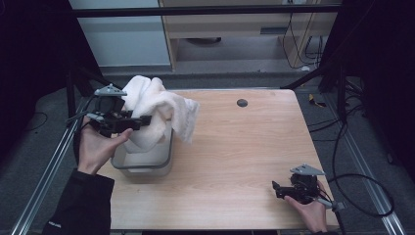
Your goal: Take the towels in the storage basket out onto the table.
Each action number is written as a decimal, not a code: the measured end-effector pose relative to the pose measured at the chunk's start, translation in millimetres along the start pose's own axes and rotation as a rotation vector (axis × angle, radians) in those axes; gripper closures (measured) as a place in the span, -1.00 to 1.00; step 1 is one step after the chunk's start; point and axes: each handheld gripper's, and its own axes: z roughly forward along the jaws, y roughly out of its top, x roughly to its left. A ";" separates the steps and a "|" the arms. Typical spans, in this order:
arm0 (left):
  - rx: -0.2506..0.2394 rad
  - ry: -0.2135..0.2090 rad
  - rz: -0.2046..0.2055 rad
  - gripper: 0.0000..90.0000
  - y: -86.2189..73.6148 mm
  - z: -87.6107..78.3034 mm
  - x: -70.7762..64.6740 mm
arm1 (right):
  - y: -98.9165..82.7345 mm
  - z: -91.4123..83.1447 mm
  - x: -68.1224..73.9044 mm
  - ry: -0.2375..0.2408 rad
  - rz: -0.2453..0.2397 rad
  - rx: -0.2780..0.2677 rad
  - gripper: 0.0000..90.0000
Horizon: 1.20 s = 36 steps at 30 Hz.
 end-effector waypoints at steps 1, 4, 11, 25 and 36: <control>0.001 -0.005 0.007 0.26 1.3 1.4 -2.8 | 0.0 -0.1 0.1 0.000 0.001 -0.001 -0.86; 0.006 -0.023 0.025 0.26 5.7 6.3 -11.7 | 0.1 -0.9 0.3 0.005 0.006 -0.003 -0.86; 0.019 -0.054 0.063 0.25 12.6 16.6 -29.1 | 0.1 -1.0 -0.2 -0.001 0.000 -0.005 -0.86; 0.040 -0.110 0.129 0.25 20.9 37.6 -62.9 | -0.1 -1.9 -0.6 -0.003 -0.010 -0.015 -0.86; 0.061 -0.143 0.153 0.25 20.8 56.8 -80.6 | 0.2 -2.7 -0.5 0.000 -0.003 -0.017 -0.85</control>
